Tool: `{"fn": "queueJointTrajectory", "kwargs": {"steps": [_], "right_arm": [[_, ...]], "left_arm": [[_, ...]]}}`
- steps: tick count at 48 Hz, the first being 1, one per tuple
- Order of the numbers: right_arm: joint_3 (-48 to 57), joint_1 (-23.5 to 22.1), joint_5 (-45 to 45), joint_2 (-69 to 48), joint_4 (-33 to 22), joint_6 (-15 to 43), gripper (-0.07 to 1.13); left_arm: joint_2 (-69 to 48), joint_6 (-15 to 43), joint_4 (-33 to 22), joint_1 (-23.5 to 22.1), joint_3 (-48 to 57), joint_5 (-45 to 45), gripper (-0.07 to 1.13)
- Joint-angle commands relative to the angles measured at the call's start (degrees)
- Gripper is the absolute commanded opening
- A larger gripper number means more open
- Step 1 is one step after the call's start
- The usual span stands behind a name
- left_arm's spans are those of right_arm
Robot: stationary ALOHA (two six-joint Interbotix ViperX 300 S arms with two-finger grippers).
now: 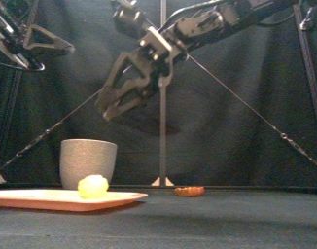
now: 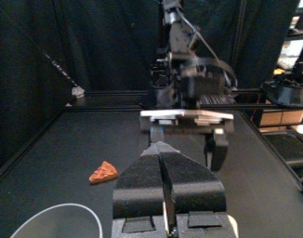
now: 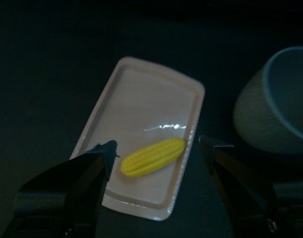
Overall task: Pick the corn then place it on the pink plate
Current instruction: Drop corn on the pink plate and return to neutral
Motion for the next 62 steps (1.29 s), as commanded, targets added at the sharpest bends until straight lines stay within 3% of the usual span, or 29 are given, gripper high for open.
{"fn": "queueJointTrajectory", "kwargs": {"steps": [1, 10, 28, 43, 62], "right_arm": [[3.25, -0.26, -2.37, -9.40, -0.35, -0.18, 1.02], [12.83, 0.26, -9.49, -20.39, -0.35, -0.18, 1.02], [37.97, 2.46, -31.82, -45.70, 1.67, -0.09, 1.02], [48.69, 3.25, -32.43, -62.31, 3.16, -0.09, 1.02], [54.76, 0.26, -34.72, -64.78, 0.97, -0.88, 1.02]], "left_arm": [[0.00, -0.09, 0.00, 0.09, -1.05, -0.18, -0.03], [0.00, -0.09, 0.09, 0.09, -1.14, -0.09, -0.03], [-0.26, 0.00, 0.18, 0.09, -1.23, -0.09, -0.03], [-0.35, -0.09, 0.00, 0.09, -1.41, -0.18, -0.03], [-0.35, 0.00, 0.18, 0.18, -1.23, -0.09, -0.03]]}}
